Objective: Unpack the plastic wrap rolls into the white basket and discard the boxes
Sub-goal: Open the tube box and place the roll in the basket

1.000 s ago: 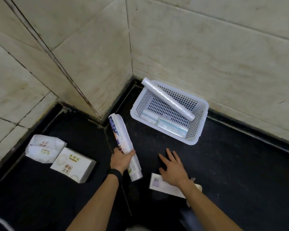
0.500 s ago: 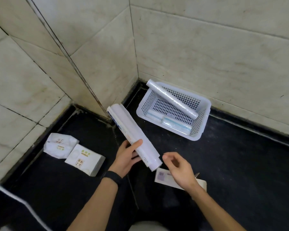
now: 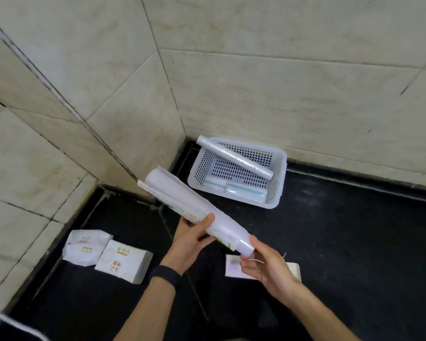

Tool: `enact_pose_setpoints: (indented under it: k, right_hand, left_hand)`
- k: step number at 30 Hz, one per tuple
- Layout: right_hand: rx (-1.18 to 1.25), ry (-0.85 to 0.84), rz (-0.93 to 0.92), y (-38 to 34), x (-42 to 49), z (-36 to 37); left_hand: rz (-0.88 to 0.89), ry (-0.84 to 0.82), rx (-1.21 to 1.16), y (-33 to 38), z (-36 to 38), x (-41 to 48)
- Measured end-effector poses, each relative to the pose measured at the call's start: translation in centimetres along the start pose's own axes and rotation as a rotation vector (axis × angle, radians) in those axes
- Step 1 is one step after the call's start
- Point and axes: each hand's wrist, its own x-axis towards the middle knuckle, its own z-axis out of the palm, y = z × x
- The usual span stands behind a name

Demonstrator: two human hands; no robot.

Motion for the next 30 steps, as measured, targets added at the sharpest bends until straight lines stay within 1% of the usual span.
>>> enact_pose_setpoints:
  k: [2, 4, 7, 11, 13, 15, 17, 20, 22, 24, 27, 30]
  right_hand:
    - [0.056, 0.047, 0.005, -0.6, 0.2, -0.5]
    - [0.059, 0.074, -0.019, -1.0, 0.4, -1.3]
    - [0.030, 0.129, -0.097, -1.5, 0.8, -2.7]
    - [-0.082, 0.361, -0.207, -2.9, 0.6, -5.3]
    - [-0.074, 0.459, -0.234, -3.3, 0.4, -7.2]
    - [-0.064, 0.534, -0.248, -3.4, -0.1, -9.3]
    - [-0.064, 0.587, -0.244, -3.1, -0.6, -11.3]
    - [-0.031, 0.625, -0.227, -2.4, -1.1, -13.2]
    - [0.000, 0.630, -0.220, -2.0, -1.3, -13.5]
    - [0.022, 0.624, -0.222, -1.8, -1.5, -13.2]
    - [0.028, 0.604, -0.224, -1.6, -1.6, -12.3]
    - [0.017, 0.578, -0.214, -1.3, -1.2, -11.5]
  left_hand:
    - [0.025, -0.020, 0.024, 1.0, 0.3, -0.2]
    - [0.054, -0.031, 0.073, 2.0, 0.6, -0.2]
    - [0.109, 0.011, 0.087, 3.2, 1.0, 0.1]
    - [0.196, 0.083, 0.056, 5.2, 0.5, 0.7]
    - [0.242, 0.148, 0.068, 6.3, -0.5, 1.2]
    - [0.266, 0.233, 0.133, 7.0, -2.1, 2.0]
    - [0.287, 0.299, 0.346, 6.9, -3.6, 2.5]
    - [0.208, 0.308, 0.831, 5.2, -4.9, 2.5]
    - [0.133, 0.248, 1.117, 3.4, -5.6, 2.5]
    - [0.111, 0.139, 1.333, 1.7, -5.9, 2.7]
    - [0.075, -0.002, 1.542, -0.3, -6.4, 3.0]
    - [-0.044, -0.143, 1.624, -1.4, -7.0, 3.0]
